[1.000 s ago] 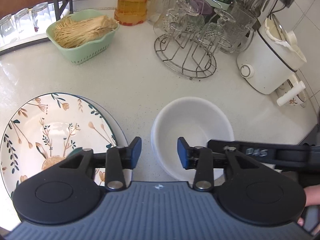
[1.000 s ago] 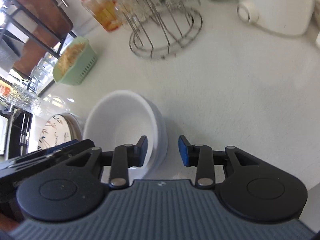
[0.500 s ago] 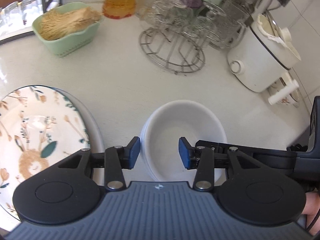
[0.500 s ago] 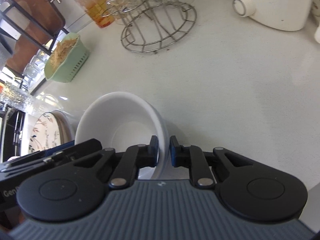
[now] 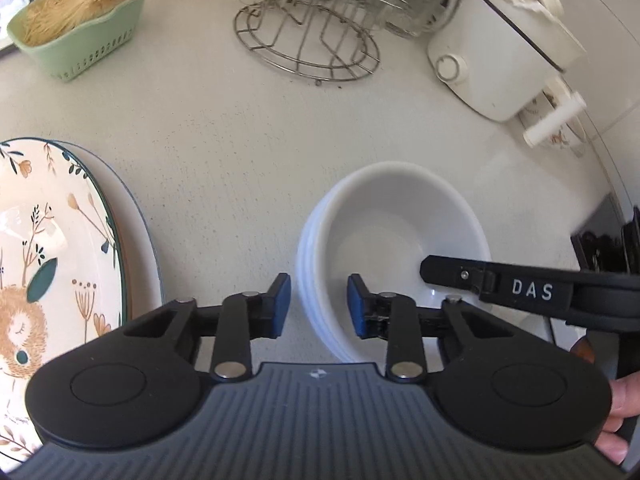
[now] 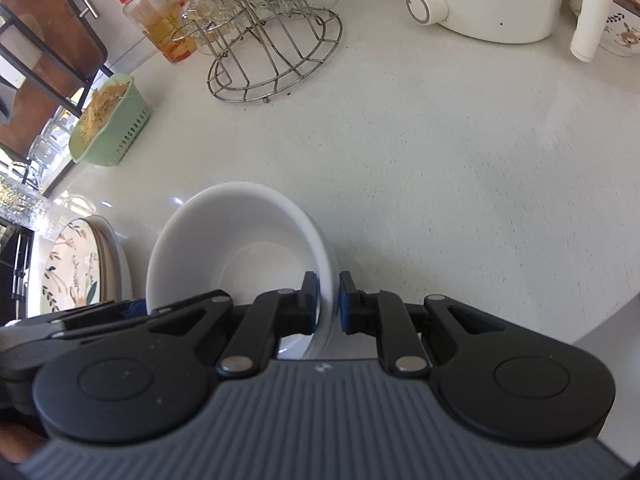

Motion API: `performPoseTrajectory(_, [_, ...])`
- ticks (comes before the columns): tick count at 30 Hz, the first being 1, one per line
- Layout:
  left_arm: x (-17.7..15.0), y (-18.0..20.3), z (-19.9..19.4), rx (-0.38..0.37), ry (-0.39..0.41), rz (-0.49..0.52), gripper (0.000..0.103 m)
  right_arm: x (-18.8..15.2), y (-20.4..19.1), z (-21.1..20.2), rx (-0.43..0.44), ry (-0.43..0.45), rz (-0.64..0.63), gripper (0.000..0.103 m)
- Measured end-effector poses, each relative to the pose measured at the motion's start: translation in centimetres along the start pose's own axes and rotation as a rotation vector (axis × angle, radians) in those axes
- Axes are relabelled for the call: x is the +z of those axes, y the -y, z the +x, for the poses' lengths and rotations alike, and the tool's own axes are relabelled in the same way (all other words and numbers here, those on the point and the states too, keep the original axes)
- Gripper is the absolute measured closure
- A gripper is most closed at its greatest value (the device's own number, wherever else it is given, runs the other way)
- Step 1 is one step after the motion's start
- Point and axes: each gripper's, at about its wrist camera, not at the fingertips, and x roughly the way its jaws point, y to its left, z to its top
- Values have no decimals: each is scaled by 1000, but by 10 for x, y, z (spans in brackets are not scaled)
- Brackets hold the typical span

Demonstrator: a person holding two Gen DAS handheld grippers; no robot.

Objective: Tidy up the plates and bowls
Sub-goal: 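Lift the bowl stack with both grippers and carry it over the plate stack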

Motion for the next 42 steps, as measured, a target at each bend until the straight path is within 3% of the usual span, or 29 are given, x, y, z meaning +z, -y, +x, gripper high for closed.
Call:
performPoseTrajectory(9, [-10, 1, -31, -10, 3, -4, 69, -15, -17, -26, -8, 38, 29, 89])
performPoseTrajectory(18, [-7, 8, -92, 18, 84, 28, 69, -23, -45, -70, 10, 104, 47, 89])
performPoseTrajectory(29, [2, 1, -147, -11, 160, 65, 69, -28, -76, -107, 30, 194, 83, 89])
performPoseTrajectory(42, [-5, -56, -195, 18, 241, -4, 69, -29, -136, -104, 106, 217, 24, 89])
